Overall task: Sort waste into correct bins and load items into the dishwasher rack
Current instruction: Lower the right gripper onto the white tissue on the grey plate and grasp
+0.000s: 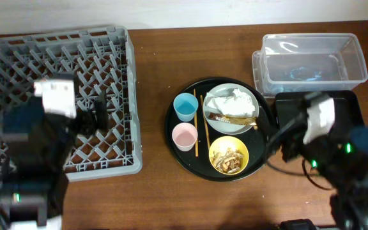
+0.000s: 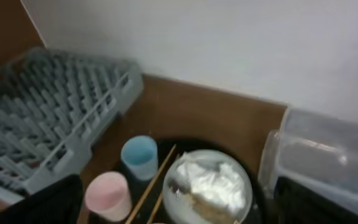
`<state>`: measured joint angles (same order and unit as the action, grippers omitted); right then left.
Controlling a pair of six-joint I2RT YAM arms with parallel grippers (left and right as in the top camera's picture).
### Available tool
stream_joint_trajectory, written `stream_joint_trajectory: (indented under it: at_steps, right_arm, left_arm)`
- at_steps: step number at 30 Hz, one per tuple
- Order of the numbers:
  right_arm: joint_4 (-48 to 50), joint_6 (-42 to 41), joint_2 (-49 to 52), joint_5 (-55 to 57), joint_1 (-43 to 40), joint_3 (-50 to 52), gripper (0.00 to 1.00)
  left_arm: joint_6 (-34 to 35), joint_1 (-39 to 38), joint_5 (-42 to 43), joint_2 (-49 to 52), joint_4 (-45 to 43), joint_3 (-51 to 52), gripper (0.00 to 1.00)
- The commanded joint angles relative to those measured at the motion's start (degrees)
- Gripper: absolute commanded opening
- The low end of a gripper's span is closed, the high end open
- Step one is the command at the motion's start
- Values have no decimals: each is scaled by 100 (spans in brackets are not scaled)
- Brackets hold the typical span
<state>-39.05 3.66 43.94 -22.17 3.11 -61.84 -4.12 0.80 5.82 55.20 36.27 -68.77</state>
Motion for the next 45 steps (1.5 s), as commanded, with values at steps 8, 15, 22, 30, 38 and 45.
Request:
stream_joint_trajectory:
  at_steps: [8,15,22,30,38,45]
  right_arm:
    - [-2546,319,3613,439,702,-3084,99]
    - [-2229,-894,5364,-63,730,-3084,98]
    - [-1639,-5676,6850,2806,1305,-3071,74]
    - [-1517,-5761,7654,2527,1349,-3067,70]
    - [-1340,-5757,7956,2520,1349,-3051,79]
    - [-1220,-5755,8118,2540,1349,-3016,32]
  left_arm:
    - [-72,7,44,2496,1908,-2037,99]
    - [-70,7,44,2634,2031,-2031,99]
    - [-70,11,42,2634,2037,-2031,99]
    - [-70,11,44,2634,2039,-2031,99]
    - [-70,11,44,2634,2039,-2031,99]
    - [-70,11,44,2634,2039,-2031,99]
